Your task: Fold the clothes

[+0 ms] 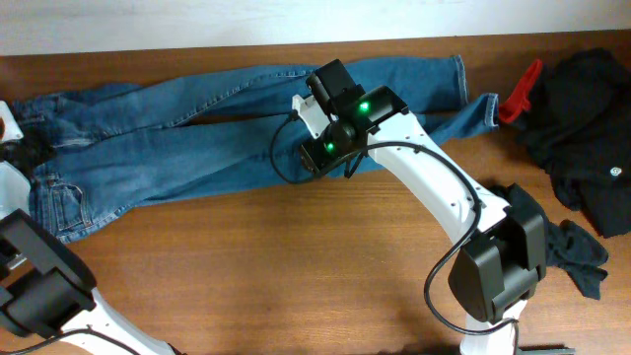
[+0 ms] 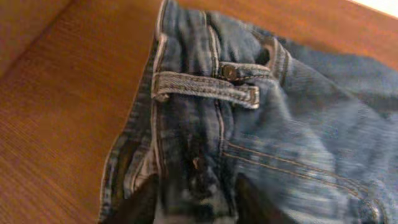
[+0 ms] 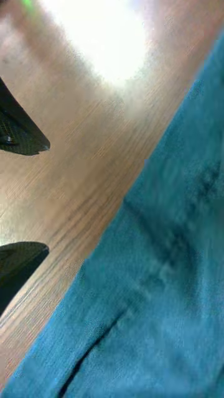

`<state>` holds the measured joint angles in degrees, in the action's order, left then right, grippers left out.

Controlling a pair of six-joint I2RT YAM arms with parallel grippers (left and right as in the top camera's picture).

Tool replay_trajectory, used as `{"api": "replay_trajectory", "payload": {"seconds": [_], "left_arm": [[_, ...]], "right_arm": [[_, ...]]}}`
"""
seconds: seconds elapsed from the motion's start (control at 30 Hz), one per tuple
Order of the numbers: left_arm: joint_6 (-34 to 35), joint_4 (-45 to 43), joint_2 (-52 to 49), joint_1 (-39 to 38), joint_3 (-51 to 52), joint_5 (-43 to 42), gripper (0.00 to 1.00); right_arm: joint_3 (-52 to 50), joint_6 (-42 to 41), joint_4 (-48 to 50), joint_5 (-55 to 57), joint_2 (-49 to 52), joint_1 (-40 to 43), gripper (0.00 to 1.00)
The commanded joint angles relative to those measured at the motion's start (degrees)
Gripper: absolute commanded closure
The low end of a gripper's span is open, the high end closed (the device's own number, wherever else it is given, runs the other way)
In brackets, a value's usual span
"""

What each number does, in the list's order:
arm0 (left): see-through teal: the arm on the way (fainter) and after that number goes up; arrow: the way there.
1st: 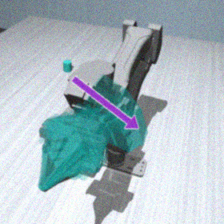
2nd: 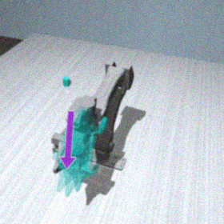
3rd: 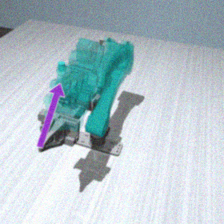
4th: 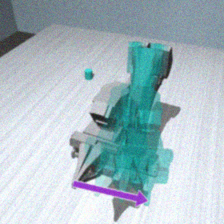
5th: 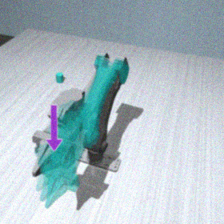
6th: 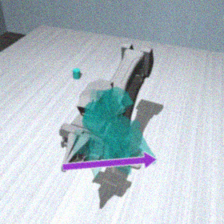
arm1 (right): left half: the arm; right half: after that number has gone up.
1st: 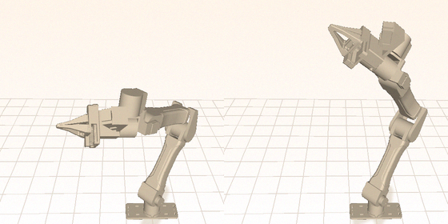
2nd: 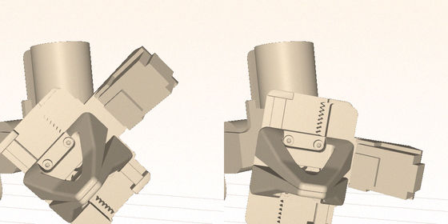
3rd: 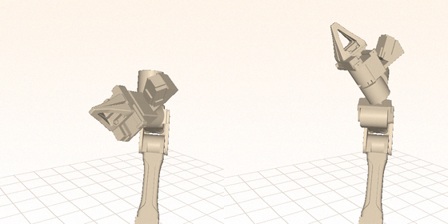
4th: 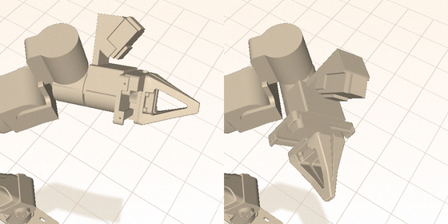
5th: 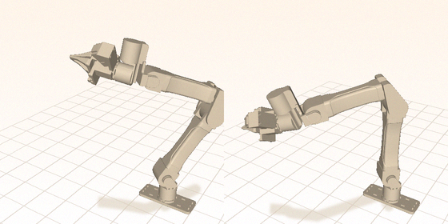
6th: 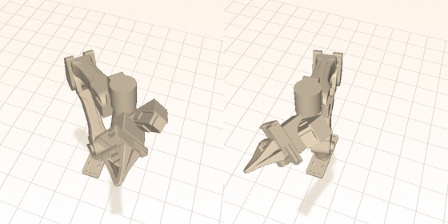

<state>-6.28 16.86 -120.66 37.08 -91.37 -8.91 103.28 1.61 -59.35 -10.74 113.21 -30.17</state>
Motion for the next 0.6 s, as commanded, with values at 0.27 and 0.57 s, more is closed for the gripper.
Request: {"api": "replay_trajectory", "payload": {"seconds": [0.27,0.57], "left_arm": [[0.26,7.43,4.68,-0.46,-0.74,-1.07,0.25],[-1.16,21.11,1.99,-13.97,-0.44,-8.83,0.88]], "right_arm": [[0.24,-14.53,2.64,9.51,0.37,17.75,0.26],[0.11,-13.9,5.49,3.04,9.05,32.59,0.68]]}}
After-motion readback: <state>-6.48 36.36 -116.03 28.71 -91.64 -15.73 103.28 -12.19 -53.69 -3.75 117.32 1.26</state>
